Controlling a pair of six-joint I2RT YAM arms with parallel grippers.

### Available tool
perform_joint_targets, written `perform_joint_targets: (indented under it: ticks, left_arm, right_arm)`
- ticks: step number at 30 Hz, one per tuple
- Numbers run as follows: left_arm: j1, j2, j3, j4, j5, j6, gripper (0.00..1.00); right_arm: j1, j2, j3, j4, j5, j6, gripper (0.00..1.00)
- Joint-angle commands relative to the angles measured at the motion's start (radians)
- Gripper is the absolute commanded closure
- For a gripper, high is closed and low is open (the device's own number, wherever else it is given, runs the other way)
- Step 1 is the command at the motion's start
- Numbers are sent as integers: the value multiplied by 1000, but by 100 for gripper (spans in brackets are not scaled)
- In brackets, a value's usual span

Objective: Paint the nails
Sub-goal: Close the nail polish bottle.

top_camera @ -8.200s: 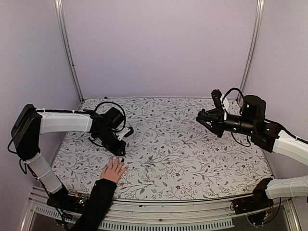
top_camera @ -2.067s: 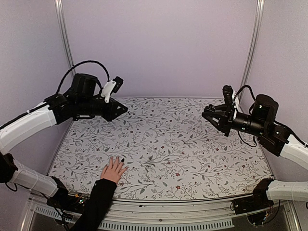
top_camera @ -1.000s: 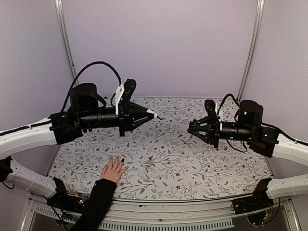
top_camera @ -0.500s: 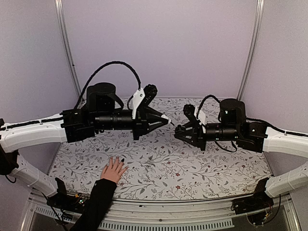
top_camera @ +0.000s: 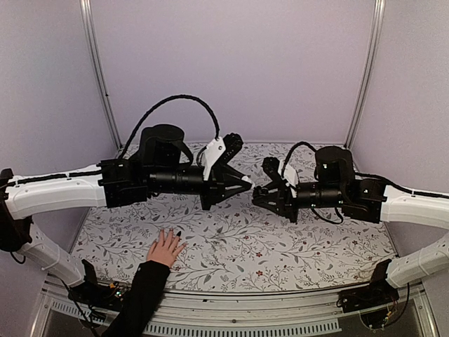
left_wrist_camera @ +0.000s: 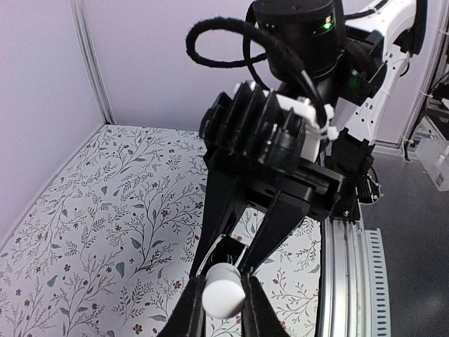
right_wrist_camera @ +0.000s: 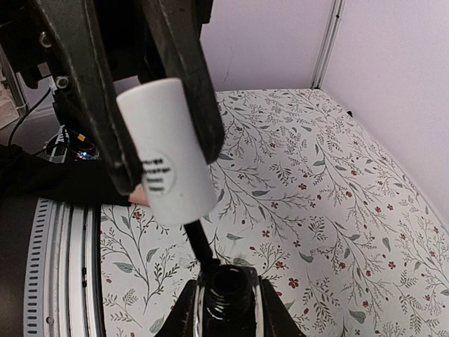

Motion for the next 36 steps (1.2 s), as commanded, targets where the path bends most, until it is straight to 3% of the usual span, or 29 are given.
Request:
perform_joint_targets:
  ticks: [1,26,36]
  left_arm:
    - [-14,23,40,-33,-23,14,100]
    - [-14,-11,44,-33,-54,15,100]
    - [-8,-12,96,-102,-63,32,100]
  right_arm:
    - [11,6,32,6,18,-16,100]
    - [18,32,24,0,52,-23,100]
    - [24,27,24,0,66,-29,100]
